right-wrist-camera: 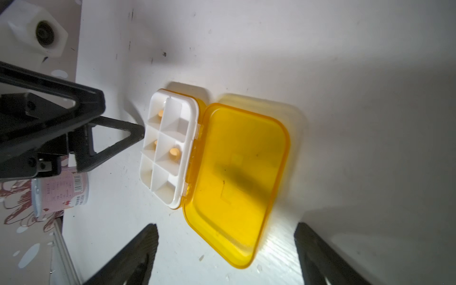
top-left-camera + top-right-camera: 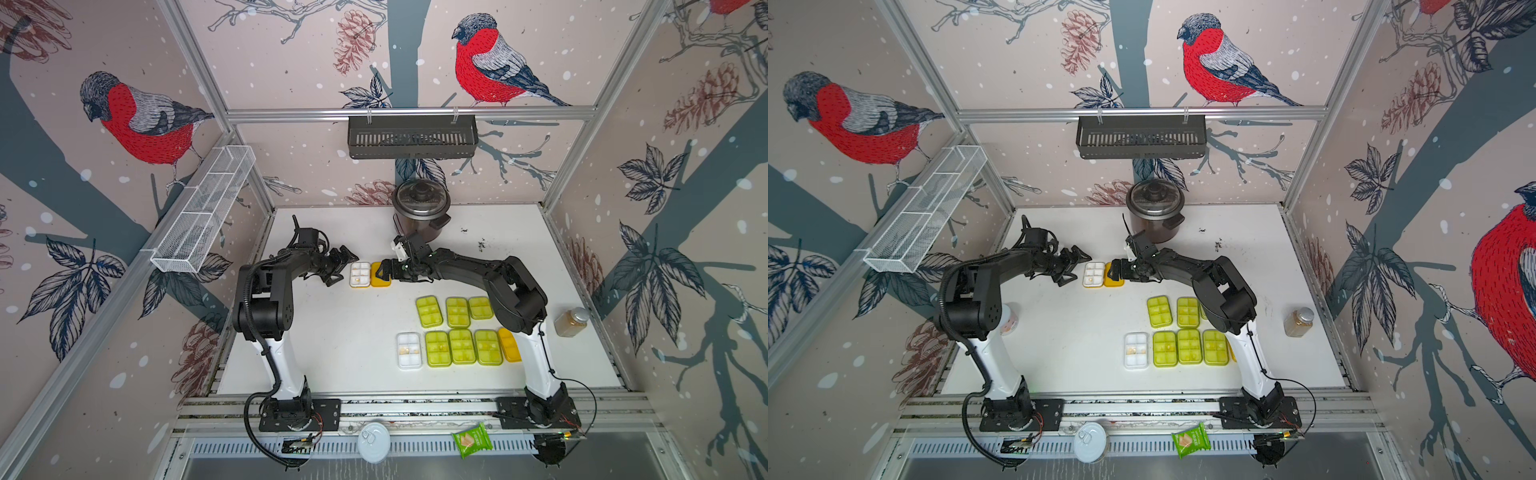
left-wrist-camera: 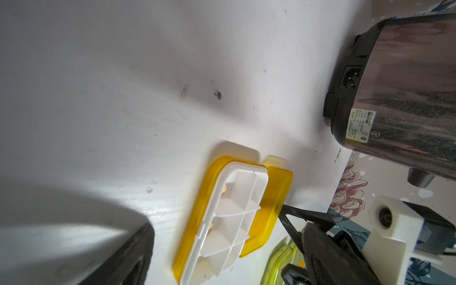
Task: Close pillboxes
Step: Close the lid on the pillbox.
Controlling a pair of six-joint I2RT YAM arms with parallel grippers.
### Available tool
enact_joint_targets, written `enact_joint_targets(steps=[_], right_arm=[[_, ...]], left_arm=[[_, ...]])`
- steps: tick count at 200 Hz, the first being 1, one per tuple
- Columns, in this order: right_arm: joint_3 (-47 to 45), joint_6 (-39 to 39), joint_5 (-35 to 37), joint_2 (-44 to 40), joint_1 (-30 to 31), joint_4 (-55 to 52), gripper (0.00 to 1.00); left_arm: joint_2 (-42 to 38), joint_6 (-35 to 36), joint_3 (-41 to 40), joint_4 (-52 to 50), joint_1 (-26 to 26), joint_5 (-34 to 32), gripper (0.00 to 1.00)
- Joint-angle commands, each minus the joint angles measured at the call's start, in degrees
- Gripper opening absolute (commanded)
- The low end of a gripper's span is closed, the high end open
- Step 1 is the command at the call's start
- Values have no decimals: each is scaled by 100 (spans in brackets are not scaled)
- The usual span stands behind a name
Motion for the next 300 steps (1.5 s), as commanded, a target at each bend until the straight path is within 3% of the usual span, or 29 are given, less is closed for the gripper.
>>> enact_joint_targets(steps=[1,117,179,248,300], right_arm=[[-105,385,-518,43,-44,435,88],[-366,878,-1339,-29,-187,1260,86],[-261,831,-580,71,-180,763,87],[-75,1223,-595,366,-157,821,87],[-214,1469,-1110,215,-136,1407,87]], left_arm=[[120,-6,43,-41,-38,118,93],[229,45,183,-127,-103,113,93],[238,63,215,-162,-102,87,93],[245,48,209,-140,-104,120,93],[238,43,216,-123,-103,134,93]])
